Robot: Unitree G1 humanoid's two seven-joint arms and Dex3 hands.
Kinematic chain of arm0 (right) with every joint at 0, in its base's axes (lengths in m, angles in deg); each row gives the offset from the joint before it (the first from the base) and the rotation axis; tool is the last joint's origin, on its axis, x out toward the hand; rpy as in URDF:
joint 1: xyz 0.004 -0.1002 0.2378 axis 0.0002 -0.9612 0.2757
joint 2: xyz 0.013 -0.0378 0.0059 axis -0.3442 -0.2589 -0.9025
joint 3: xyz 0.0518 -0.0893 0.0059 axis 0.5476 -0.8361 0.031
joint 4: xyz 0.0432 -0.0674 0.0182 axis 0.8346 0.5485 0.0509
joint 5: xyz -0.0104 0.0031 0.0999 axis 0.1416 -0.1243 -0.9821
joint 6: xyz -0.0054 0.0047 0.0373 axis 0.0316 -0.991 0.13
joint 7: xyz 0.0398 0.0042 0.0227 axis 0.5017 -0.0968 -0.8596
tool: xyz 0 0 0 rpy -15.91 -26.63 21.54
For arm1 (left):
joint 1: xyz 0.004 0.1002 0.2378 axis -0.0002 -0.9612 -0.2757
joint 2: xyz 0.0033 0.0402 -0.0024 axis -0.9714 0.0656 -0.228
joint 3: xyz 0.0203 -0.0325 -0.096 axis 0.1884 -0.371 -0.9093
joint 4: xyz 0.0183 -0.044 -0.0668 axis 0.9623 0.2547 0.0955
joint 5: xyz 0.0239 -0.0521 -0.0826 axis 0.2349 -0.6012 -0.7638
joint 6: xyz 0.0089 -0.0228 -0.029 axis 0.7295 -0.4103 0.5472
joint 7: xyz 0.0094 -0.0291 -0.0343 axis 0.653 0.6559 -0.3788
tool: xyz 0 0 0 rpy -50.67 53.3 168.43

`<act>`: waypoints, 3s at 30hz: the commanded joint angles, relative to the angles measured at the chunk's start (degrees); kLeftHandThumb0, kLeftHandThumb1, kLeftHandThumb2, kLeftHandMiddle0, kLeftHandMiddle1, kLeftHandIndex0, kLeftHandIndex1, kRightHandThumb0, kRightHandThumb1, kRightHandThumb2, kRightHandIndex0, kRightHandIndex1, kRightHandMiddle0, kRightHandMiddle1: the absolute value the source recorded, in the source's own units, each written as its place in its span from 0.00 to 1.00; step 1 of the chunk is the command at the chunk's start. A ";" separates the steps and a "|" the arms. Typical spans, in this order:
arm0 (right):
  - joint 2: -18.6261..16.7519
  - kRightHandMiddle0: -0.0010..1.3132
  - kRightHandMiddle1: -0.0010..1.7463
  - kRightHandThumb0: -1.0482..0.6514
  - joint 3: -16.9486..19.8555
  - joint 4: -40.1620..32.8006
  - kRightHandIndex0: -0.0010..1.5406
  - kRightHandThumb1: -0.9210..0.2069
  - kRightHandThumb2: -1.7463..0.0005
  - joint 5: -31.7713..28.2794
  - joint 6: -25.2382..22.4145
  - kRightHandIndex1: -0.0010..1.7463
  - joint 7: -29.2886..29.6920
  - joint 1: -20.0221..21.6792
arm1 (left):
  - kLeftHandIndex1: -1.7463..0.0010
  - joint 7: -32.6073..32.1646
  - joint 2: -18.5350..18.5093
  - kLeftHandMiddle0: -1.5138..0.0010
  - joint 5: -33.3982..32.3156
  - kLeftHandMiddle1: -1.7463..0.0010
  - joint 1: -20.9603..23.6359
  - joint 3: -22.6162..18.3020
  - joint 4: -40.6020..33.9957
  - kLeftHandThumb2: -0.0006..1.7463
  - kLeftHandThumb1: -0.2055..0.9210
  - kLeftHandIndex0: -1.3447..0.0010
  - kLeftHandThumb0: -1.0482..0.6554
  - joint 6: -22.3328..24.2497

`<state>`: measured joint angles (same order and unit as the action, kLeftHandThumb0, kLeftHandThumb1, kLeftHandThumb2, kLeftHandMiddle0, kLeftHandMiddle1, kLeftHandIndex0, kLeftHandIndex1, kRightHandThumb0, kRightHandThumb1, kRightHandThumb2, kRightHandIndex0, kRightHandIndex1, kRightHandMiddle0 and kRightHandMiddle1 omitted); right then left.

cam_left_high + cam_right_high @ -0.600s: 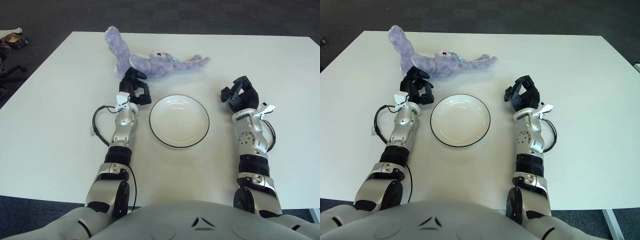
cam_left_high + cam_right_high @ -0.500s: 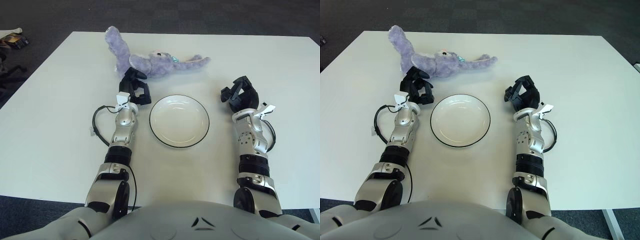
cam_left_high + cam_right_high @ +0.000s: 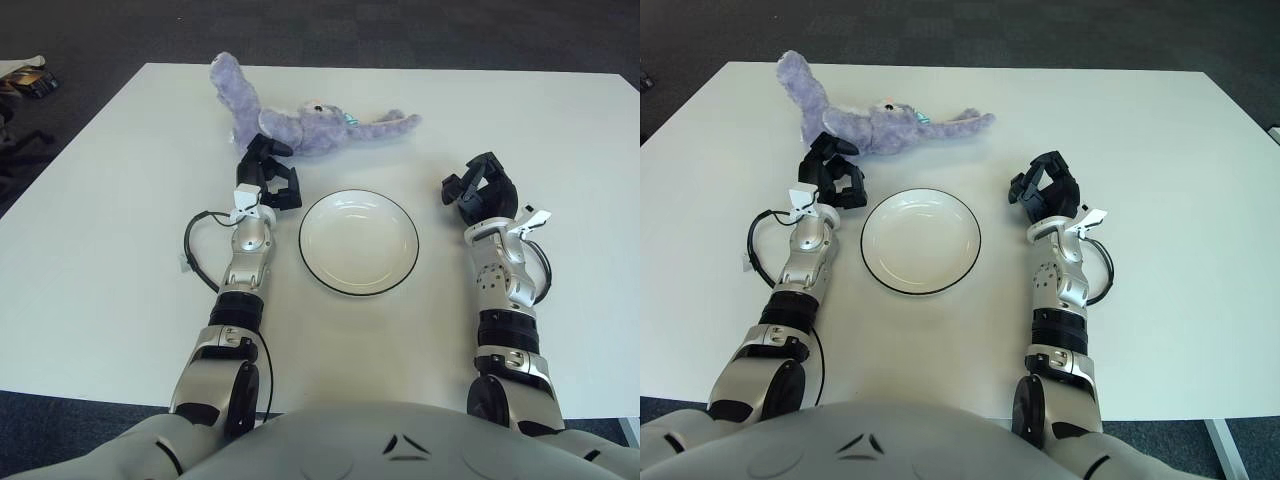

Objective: Put the doll into the plate.

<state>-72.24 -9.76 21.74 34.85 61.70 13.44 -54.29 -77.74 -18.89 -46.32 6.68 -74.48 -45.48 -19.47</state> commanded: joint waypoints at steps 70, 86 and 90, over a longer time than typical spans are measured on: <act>12.54 0.01 0.71 0.25 -18.90 -6.98 0.02 0.54 0.46 36.00 14.76 0.45 2.14 0.70 | 0.46 -27.99 -15.56 1.00 40.81 0.75 -4.32 10.59 -7.64 0.55 0.48 1.00 0.31 -3.03; 13.65 0.02 0.71 0.14 -20.95 -9.77 0.06 0.37 0.60 40.56 10.93 0.39 1.89 2.46 | 0.47 -33.80 -15.78 1.00 51.54 0.86 -6.03 14.76 -14.33 0.57 0.38 1.00 0.29 12.52; 13.84 0.02 0.71 0.16 -21.30 -10.52 0.05 0.39 0.57 40.76 10.48 0.39 1.43 2.40 | 0.47 -33.89 -15.39 1.00 52.12 0.87 -6.60 15.54 -16.09 0.56 0.40 1.00 0.27 15.21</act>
<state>-58.43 -30.86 12.46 75.73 73.00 15.27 -52.52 -110.92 -34.41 5.05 0.96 -59.68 -59.89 -6.03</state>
